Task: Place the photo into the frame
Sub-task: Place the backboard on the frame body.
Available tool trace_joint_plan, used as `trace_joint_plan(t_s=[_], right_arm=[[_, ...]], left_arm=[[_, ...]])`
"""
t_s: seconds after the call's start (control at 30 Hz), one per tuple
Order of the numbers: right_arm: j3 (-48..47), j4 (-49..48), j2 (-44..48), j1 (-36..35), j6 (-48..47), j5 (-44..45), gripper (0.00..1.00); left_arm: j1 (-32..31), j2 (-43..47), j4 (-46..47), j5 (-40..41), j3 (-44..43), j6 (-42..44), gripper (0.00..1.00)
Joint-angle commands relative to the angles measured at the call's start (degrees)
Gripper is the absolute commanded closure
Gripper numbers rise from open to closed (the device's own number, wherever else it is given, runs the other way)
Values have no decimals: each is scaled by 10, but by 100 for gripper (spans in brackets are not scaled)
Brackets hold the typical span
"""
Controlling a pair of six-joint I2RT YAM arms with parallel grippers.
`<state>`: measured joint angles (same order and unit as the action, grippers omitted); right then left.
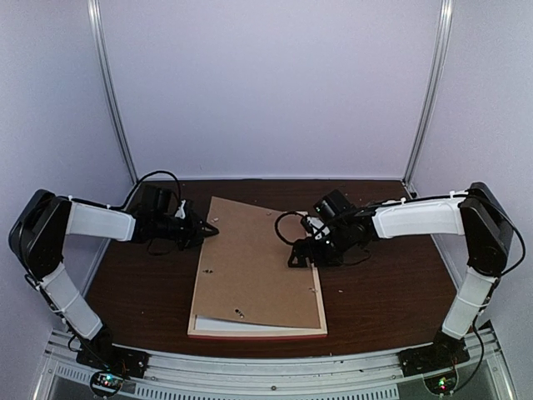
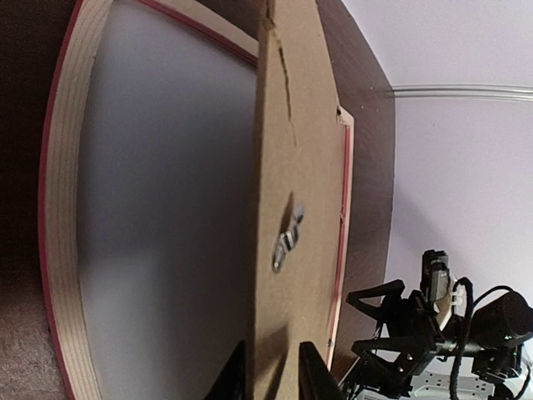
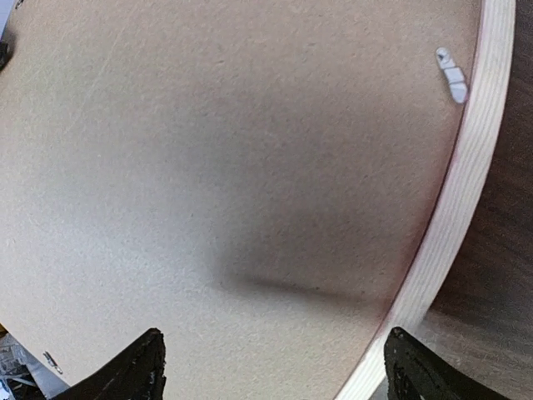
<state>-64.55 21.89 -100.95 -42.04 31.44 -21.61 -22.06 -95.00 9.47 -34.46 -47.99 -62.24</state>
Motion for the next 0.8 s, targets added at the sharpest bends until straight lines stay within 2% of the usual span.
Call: trace_joint_plan(t_s=[0.0,0.33,0.77], right_arm=[[-4,17,4,-21,3,-3,10],[18,32,17,-51,16,10,11],[51,40,40,-64,30,16,12]], left_arm=[[0,-9,15,-5,6,13,78],[0,-17,15,-4,8,18,75],[0,-20,15,-2,7,19,75]])
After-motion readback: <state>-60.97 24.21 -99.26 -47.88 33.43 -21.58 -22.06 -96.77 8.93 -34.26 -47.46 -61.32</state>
